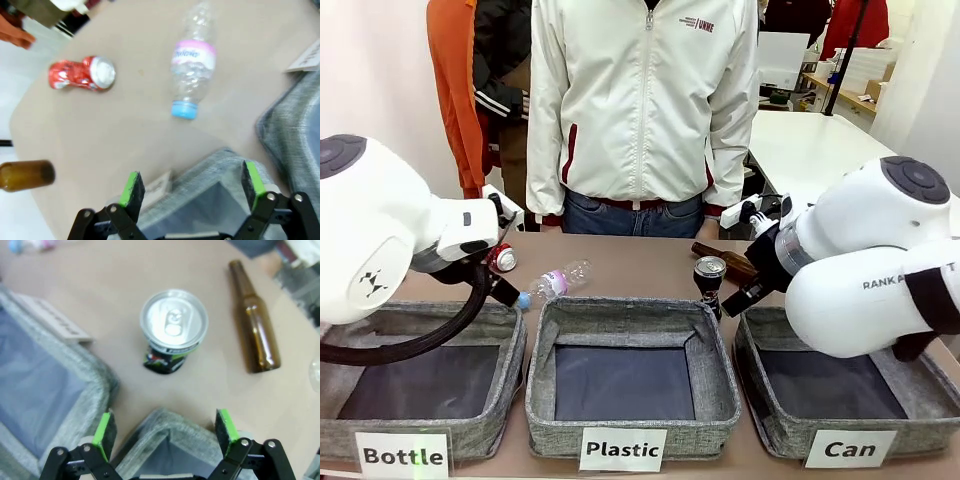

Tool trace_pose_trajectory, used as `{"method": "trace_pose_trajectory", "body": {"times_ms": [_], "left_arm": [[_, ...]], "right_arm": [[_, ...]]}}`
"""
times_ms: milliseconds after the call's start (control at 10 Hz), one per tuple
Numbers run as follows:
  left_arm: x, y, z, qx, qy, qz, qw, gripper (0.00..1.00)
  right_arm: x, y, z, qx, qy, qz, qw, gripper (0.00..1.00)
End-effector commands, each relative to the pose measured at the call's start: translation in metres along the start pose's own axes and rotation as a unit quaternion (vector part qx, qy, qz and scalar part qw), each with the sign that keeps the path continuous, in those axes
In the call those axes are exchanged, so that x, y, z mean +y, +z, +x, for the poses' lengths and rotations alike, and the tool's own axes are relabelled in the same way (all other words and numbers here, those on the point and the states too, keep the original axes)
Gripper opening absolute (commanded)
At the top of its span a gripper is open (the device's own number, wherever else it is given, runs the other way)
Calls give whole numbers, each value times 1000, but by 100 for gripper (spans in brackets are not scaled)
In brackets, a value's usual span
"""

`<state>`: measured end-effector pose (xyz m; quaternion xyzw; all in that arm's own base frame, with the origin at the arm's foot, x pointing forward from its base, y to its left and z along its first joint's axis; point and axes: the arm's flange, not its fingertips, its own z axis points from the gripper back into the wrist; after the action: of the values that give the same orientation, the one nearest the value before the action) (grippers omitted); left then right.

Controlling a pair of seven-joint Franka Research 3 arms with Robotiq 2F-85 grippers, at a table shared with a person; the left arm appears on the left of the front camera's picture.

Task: Sort the can waste into the basket.
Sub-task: Pick up the can waste from the table and place it in the right Fabric basket.

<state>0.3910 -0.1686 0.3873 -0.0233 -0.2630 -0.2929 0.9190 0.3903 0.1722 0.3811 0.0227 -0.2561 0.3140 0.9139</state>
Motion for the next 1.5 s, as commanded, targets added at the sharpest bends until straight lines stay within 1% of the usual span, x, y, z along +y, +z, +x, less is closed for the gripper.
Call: {"method": "trace_pose_trajectory", "body": {"times_ms": [0,100,200,300,400,500,600,700,800,900,1000,1100,1200,1300,1400], "left_arm": [[-69,72,18,27,26,-50,998,100],[-99,106,24,47,89,-75,992,100],[-106,138,8,47,114,-103,987,100],[-101,167,-17,24,100,-153,983,100],[-88,187,-45,-4,111,-173,979,100],[-60,208,-72,-19,116,-198,973,100],[-27,219,-92,-31,139,-223,964,100],[9,229,-124,-62,171,-276,944,100],[42,231,-161,-89,208,-311,923,100],[79,227,-190,-106,252,-321,907,100],[111,218,-220,-118,304,-335,884,100],[129,207,-249,-133,332,-353,864,100],[135,193,-273,-151,365,-357,846,100],[139,180,-288,-182,375,-375,828,100],[142,173,-299,-216,385,-380,813,100]], "right_arm": [[-1,61,9,38,-54,47,997,100],[-4,96,14,55,-126,63,988,100],[-8,128,12,45,-174,97,979,100],[-20,158,3,48,-214,152,964,100],[-40,182,-13,25,-244,190,951,100],[-68,202,-34,2,-268,241,933,100],[-94,211,-56,-25,-294,277,914,100],[-117,217,-83,-42,-304,316,898,100],[-140,222,-113,-63,-326,342,879,100],[-164,226,-144,-102,-354,370,853,100],[-184,230,-179,-144,-385,386,826,100],[-197,233,-207,-173,-413,389,805,100],[-206,235,-231,-198,-442,385,785,100],[-210,237,-249,-219,-459,378,774,100],[-213,237,-261,-234,-477,367,763,100]]}}
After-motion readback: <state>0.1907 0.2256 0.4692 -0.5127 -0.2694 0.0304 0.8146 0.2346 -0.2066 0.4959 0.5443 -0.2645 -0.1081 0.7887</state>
